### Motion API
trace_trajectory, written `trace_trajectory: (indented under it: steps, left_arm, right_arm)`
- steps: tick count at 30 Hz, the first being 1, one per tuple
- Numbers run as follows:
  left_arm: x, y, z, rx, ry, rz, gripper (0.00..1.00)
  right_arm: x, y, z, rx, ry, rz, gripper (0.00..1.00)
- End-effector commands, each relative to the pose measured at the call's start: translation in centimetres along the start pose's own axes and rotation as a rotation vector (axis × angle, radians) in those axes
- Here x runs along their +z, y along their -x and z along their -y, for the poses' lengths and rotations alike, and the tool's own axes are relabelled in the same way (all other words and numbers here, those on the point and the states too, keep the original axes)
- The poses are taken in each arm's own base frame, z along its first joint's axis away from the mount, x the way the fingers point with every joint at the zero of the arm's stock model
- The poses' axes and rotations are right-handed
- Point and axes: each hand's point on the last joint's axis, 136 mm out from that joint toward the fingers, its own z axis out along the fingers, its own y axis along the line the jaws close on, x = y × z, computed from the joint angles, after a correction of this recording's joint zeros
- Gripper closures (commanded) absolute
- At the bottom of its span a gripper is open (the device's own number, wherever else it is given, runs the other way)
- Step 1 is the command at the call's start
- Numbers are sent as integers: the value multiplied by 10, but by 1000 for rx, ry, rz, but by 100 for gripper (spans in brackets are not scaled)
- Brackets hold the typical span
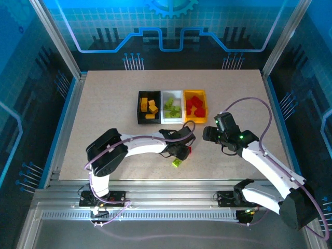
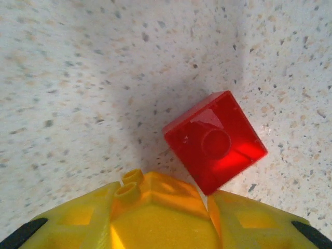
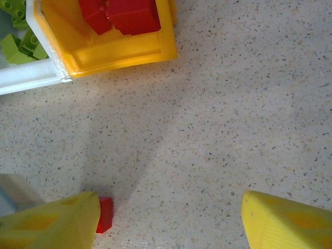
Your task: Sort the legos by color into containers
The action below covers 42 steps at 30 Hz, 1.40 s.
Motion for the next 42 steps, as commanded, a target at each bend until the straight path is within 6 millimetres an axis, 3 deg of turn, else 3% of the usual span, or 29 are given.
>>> trace_trajectory:
  steps: [1,6,10,16,19,24,28,30,34,39,42]
  left_arm:
    - [-47,26,-21,-52,46,149,68]
    - [-93,58,-90,-243,138,331,68]
    - [-113,85,-152,-412,213,464,67]
    - [-97,119,-221,-541,323,488,68]
    - [-85,133,-242,-563,369,479,68]
    - [-65,146,-257,-558,431,427,61]
    - [-61,151,-261,-565,440,413,38]
    - [-66,156,-255,-569,407,435,30]
    - [-89,166,-244,-561,376,486,19]
    - [-133,167,-219,-560,273,584,1]
    - [-155,156,-199,-557,200,626,1]
  right_arm:
    - [-3,9,-3,17,14,18,27]
    - [-2,10,-5,23,24,18,27]
    - [2,9,-7,28,29,7,27]
    - [3,7,-8,29,33,-2,27]
    - [1,6,-7,31,35,-5,27]
    - [-1,3,-5,29,36,-5,27]
    - [-1,1,-5,22,38,-11,27]
    - [1,-1,-3,16,31,-15,26]
    - [6,-4,-11,-8,66,-44,26]
    - [15,-16,-31,-79,146,-119,25]
    - [20,-30,-48,-159,184,-168,25]
